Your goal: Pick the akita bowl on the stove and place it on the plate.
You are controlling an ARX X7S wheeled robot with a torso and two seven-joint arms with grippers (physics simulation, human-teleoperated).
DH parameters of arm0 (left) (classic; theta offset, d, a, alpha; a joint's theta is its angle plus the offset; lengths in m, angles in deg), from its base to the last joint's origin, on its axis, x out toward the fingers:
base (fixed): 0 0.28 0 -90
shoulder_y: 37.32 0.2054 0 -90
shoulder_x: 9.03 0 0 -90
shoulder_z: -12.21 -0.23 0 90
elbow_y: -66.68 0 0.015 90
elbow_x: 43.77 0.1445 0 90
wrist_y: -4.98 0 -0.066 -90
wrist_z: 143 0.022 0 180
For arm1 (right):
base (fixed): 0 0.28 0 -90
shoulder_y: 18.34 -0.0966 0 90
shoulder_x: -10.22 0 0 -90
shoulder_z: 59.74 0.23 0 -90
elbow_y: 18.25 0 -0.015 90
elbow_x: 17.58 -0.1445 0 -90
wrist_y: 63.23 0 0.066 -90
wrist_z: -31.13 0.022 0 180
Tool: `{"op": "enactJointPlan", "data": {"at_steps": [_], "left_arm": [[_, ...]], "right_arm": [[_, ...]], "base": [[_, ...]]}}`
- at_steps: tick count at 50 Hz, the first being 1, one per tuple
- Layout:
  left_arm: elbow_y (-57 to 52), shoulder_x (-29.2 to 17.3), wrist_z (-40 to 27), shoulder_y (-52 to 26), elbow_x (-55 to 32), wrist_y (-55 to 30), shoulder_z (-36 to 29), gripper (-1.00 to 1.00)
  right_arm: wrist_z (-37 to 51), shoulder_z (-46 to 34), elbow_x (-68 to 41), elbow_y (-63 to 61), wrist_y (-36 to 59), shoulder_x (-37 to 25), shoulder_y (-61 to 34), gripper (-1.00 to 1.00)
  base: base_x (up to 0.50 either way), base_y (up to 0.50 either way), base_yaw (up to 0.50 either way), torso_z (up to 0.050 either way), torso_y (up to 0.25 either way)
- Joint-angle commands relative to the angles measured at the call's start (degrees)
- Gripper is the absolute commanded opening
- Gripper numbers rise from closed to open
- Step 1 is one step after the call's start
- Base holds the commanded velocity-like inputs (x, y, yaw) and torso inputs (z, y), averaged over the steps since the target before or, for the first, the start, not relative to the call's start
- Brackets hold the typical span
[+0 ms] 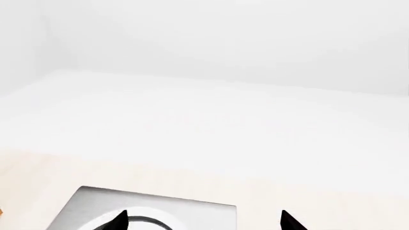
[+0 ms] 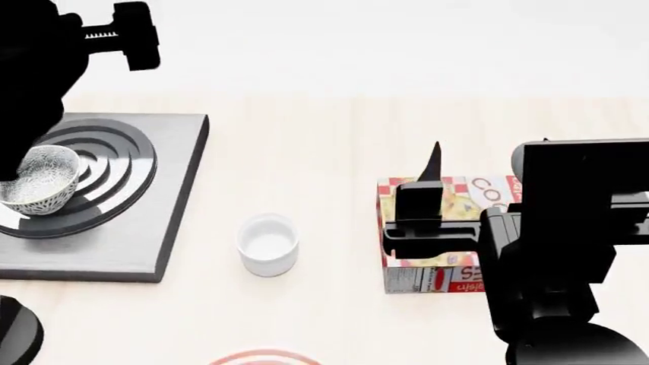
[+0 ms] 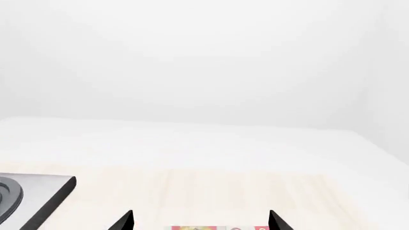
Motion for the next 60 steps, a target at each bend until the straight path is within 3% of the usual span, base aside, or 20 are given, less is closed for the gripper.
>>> {"op": "enactJointPlan", "data": {"at_steps": [1, 34, 43, 60], "left_arm": [[0.43, 0.07, 1.73, 0.65, 2.95, 2.43, 1.15, 1.00], [0.43, 0.21, 3.30, 0.56, 6.17, 2.98, 2.95, 1.00], [0.46, 0.62, -1.34, 0.85, 9.08, -3.12, 0.98, 1.00], [0.47, 0.25, -5.29, 2.63, 11.32, -5.81, -2.77, 1.00]], "right_arm": [[0.29, 0.02, -0.34, -0.01, 0.00, -0.11, -0.08, 1.00], [1.11, -0.05, -1.32, -0.13, 0.09, -0.45, -0.14, 1.00], [1.09, -0.19, -1.33, 0.37, -0.84, -0.70, 0.21, 1.00], [1.58, -0.24, -1.87, 0.16, -0.62, -0.81, 0.13, 1.00]], "base": [[0.00, 0.00, 0.00, 0.000, 0.000], [0.00, 0.00, 0.00, 0.003, -0.114], [0.00, 0.00, 0.00, 0.000, 0.000], [0.00, 0.00, 0.00, 0.000, 0.000]]}}
